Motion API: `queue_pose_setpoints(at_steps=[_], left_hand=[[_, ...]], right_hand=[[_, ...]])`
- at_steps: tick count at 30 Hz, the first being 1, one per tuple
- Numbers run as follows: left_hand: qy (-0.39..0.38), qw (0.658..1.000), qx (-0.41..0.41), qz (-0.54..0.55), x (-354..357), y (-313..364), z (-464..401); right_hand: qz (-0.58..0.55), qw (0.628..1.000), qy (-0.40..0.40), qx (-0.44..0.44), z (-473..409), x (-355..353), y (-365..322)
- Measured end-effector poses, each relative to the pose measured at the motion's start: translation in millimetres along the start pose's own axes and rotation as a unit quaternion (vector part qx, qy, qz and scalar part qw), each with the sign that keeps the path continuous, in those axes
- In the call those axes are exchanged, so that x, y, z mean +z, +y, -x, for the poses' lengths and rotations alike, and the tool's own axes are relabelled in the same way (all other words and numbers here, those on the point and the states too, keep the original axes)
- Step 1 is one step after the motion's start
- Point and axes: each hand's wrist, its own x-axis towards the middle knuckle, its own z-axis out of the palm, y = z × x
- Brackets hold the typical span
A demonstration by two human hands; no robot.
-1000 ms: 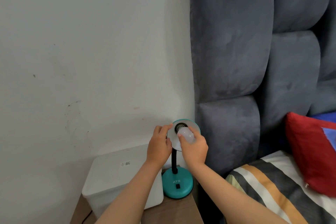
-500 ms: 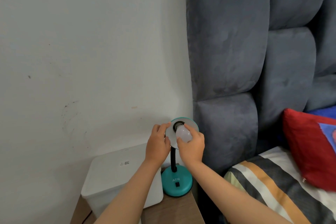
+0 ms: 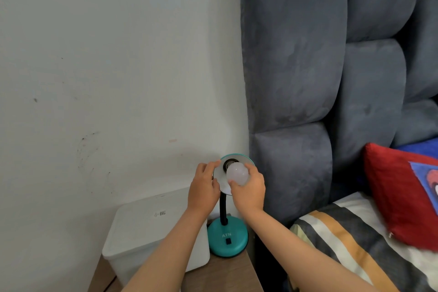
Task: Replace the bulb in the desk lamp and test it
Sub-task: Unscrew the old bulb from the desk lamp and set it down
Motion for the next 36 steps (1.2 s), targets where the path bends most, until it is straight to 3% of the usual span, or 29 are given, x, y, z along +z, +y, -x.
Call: queue_pose_setpoints(at_steps=[16,24,29,36], left_hand=[[-0.006,1.0,0.004,-0.009,-3,2,-1],[-0.072,0.997,-0.014,0.001,-18,7,5],[-0.08,0.994,-0.065,-0.028,-38,-1,42],[-0.01,0.991,-0.104,-0.084,-66,-39,138]], right_hand=[[-0.035,0.999,-0.014,-0.01,-1,-9,-3],[-0.083,0.996,-0.032,0.02,11,-27,4],[-0.096,0.994,-0.039,0.023,45,-37,9],[-0.03,0.991,-0.105,0.078,120,-21,37]])
